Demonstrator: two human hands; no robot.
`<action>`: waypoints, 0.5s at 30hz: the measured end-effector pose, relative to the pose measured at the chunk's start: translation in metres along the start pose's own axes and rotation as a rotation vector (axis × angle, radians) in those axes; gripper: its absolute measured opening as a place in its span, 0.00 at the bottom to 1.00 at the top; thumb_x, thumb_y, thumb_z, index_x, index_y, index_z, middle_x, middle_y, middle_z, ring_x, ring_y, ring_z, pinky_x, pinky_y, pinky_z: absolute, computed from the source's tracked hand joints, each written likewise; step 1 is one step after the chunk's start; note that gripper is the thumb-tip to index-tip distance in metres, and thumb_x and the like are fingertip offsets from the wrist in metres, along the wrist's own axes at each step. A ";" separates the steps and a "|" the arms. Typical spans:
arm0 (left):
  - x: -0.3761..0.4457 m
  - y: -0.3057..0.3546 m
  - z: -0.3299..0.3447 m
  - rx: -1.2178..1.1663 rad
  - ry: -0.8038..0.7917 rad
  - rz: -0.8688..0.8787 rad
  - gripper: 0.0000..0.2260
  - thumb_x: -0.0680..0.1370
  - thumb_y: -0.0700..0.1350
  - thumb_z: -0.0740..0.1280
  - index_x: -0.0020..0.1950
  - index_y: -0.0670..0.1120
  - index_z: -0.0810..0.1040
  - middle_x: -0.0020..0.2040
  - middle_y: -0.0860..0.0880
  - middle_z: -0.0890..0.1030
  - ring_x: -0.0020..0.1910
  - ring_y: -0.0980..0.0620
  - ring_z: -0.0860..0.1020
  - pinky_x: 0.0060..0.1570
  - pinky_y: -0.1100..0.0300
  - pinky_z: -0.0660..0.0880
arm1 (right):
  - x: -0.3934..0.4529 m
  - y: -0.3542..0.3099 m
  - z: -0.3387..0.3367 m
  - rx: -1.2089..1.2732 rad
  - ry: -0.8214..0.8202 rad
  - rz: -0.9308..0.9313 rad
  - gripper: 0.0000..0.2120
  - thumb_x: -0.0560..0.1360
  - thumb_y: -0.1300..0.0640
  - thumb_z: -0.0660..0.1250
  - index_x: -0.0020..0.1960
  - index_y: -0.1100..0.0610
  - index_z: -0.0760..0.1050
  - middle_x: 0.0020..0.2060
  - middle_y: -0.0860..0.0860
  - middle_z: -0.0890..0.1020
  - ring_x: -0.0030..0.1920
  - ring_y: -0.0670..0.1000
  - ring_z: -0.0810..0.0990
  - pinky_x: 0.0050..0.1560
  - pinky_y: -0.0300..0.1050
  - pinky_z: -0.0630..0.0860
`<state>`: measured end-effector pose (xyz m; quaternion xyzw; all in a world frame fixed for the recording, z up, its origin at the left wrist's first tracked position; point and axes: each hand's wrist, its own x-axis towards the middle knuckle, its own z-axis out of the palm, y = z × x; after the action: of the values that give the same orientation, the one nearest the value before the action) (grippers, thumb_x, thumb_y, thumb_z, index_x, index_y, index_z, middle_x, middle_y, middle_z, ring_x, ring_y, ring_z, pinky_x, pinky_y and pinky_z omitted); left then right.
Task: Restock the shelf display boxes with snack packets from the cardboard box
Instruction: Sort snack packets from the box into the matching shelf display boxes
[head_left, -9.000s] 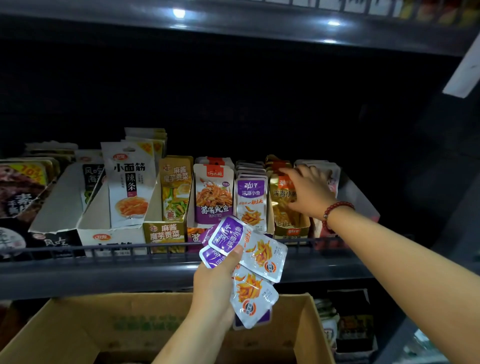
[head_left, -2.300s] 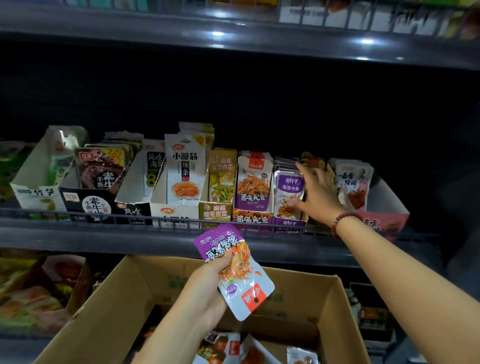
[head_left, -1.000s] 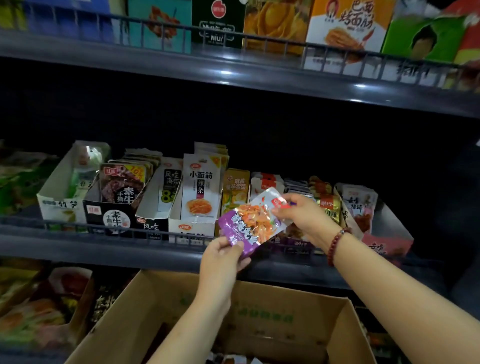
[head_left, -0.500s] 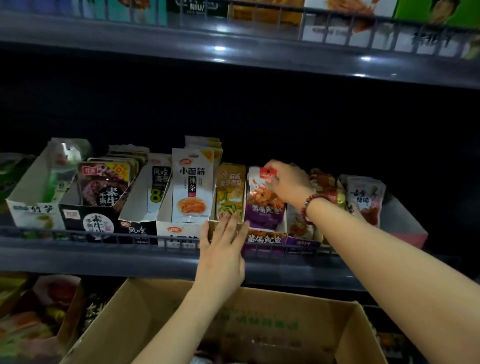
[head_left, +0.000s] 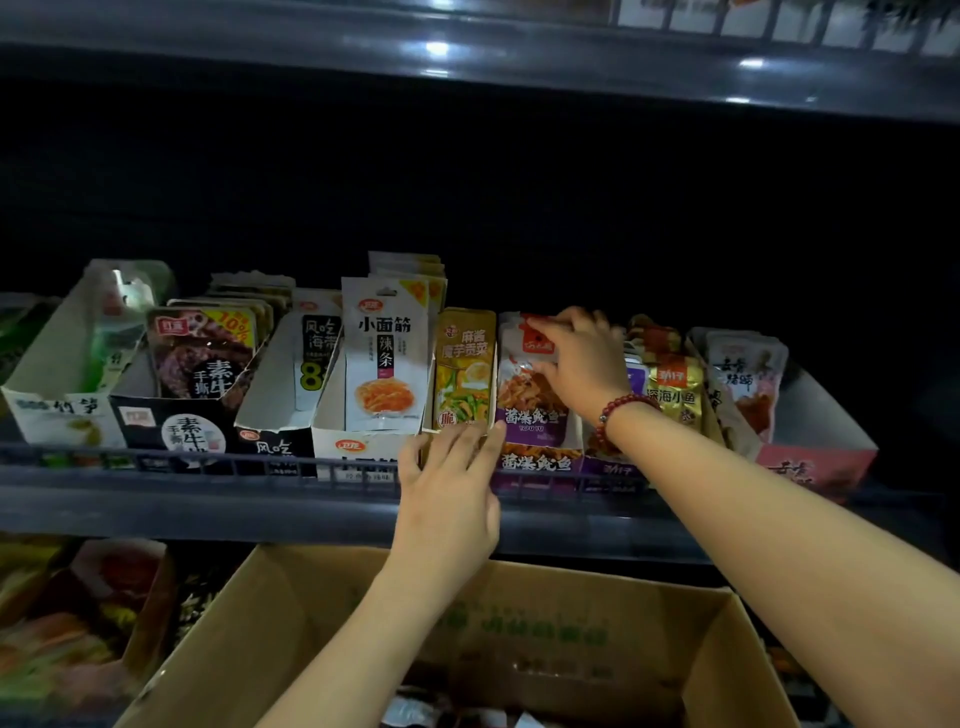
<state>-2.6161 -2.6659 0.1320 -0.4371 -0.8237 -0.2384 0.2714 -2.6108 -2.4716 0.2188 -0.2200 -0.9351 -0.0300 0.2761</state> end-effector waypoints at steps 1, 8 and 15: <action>0.000 -0.001 0.000 -0.017 0.018 0.001 0.30 0.65 0.39 0.75 0.67 0.45 0.76 0.61 0.46 0.80 0.61 0.46 0.78 0.65 0.49 0.56 | -0.002 0.000 0.000 0.008 0.001 -0.004 0.23 0.79 0.53 0.62 0.73 0.45 0.64 0.69 0.51 0.68 0.69 0.56 0.61 0.66 0.48 0.57; 0.005 -0.018 -0.008 0.098 -0.115 -0.221 0.28 0.75 0.45 0.66 0.75 0.46 0.66 0.73 0.35 0.65 0.74 0.36 0.60 0.73 0.41 0.43 | -0.052 -0.015 -0.007 0.197 0.005 -0.088 0.16 0.80 0.50 0.59 0.67 0.48 0.72 0.63 0.48 0.75 0.65 0.50 0.64 0.65 0.47 0.55; -0.001 -0.019 -0.016 0.124 -0.127 -0.210 0.28 0.72 0.44 0.68 0.73 0.46 0.69 0.66 0.40 0.73 0.69 0.40 0.69 0.71 0.40 0.56 | -0.111 -0.036 -0.014 0.269 -0.132 -0.138 0.17 0.82 0.48 0.55 0.69 0.47 0.70 0.56 0.46 0.81 0.58 0.47 0.74 0.62 0.38 0.53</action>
<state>-2.6282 -2.6863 0.1400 -0.3449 -0.8936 -0.1861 0.2188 -2.5360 -2.5506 0.1744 -0.1181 -0.9597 0.0909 0.2381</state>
